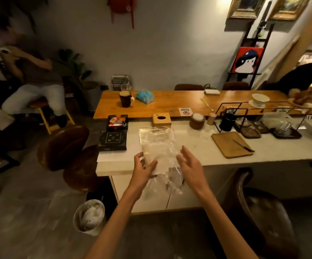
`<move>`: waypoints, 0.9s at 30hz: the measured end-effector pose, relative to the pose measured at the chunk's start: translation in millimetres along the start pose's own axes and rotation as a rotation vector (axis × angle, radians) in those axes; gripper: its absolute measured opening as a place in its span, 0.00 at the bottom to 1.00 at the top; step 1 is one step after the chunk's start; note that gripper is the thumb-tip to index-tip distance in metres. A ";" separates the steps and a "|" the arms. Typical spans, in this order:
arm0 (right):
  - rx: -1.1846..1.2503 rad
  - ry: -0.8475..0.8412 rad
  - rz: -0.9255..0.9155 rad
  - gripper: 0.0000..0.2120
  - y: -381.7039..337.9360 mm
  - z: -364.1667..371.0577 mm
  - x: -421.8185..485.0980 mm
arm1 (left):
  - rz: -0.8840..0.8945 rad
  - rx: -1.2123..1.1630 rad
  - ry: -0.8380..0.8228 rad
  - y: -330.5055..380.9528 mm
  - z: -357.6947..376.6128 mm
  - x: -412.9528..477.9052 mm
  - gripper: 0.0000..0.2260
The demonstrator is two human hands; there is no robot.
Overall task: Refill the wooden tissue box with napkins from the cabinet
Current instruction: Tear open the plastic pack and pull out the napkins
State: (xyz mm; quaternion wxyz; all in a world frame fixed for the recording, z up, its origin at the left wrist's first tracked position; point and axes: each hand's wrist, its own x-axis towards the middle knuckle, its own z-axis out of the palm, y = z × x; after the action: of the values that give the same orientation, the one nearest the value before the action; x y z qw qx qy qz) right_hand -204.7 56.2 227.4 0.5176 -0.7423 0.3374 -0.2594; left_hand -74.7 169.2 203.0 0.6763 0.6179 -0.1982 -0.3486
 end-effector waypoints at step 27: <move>1.252 -0.020 0.564 0.22 96.4 -15.7 326.0 | -0.081 0.447 -0.363 89.5 75.3 352.0 0.11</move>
State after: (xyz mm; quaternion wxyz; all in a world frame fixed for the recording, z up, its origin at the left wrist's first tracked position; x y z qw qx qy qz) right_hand -30.8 -226.8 153.3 0.8998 -0.1897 0.2995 -0.2542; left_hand 131.7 -136.1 244.8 0.4625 0.6865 -0.3629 -0.4278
